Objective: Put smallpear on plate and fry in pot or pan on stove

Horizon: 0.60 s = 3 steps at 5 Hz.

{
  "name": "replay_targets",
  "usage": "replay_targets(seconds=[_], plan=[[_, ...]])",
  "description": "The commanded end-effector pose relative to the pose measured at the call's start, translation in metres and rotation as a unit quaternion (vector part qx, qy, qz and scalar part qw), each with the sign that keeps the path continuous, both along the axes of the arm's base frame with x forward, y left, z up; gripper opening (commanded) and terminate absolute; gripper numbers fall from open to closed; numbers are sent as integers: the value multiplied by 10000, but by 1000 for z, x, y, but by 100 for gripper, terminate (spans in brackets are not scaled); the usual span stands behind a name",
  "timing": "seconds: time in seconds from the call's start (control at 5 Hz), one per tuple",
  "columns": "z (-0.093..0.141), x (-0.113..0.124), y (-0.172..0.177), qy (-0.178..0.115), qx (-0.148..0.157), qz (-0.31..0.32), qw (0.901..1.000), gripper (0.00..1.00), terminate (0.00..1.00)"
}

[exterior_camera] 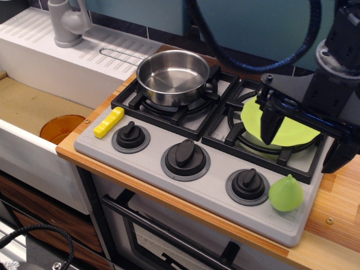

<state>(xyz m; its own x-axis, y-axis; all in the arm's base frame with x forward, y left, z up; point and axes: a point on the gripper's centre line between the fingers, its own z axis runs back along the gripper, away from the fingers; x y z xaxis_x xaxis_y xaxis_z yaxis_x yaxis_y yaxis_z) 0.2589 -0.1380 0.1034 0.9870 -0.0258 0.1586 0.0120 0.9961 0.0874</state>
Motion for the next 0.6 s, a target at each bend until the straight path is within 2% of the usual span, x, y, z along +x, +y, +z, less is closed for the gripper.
replay_targets(seconds=[0.0,0.4], plan=[[0,0,0,0,0,0,10000,100,0],[-44,-6,-16,-417,-91,84,9991,100,0]])
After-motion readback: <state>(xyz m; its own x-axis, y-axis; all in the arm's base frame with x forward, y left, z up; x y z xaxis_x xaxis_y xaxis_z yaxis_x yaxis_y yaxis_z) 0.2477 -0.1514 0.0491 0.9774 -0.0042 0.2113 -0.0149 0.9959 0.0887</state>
